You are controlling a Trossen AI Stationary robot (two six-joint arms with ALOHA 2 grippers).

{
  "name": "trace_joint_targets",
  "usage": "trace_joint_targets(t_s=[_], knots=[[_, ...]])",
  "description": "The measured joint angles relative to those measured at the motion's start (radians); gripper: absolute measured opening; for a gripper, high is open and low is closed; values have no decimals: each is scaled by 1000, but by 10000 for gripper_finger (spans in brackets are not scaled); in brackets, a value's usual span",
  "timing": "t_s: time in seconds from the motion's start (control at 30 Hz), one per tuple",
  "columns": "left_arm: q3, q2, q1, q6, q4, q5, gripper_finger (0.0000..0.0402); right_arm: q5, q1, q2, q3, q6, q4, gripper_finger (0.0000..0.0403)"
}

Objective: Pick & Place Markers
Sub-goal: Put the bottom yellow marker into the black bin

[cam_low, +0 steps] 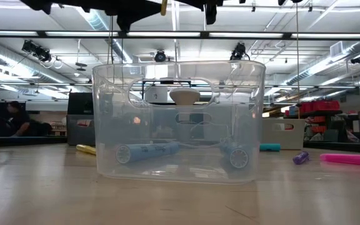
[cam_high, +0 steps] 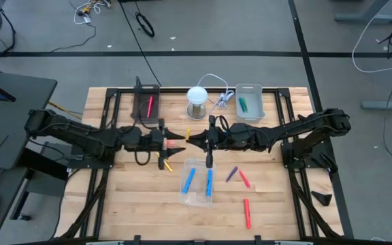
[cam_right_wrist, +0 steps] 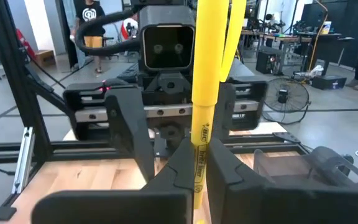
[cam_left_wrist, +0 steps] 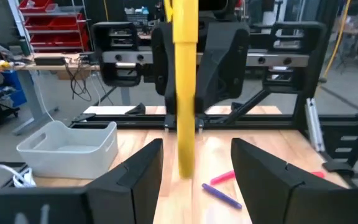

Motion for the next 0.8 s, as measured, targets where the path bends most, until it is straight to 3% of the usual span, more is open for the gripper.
trace_joint_targets(t_s=[0.33,0.8], knots=[[94,125,21,7,-5,-5,193,-23,0,0,0,-3,-16,9],[95,121,22,-34,-90,-39,79,-22,-18,0,0,-12,-22,11]])
